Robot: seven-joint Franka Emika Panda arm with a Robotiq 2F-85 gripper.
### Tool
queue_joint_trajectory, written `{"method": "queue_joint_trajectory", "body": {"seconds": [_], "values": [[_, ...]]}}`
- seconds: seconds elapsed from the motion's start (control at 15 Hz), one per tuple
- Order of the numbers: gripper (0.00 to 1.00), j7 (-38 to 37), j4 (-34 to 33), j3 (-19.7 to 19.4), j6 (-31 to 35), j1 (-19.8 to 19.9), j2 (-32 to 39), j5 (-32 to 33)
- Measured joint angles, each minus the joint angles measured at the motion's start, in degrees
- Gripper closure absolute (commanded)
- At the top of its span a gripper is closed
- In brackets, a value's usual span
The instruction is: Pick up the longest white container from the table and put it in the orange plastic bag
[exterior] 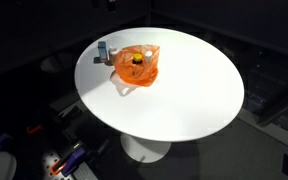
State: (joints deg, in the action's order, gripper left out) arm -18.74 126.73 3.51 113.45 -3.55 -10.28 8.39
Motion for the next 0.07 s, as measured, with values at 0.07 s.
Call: {"method": "queue_joint_trajectory", "body": {"seconds": [0.07], "values": [[0.0, 0.0, 0.29, 0.0, 0.13, 0.01, -0.1, 0.0]]}}
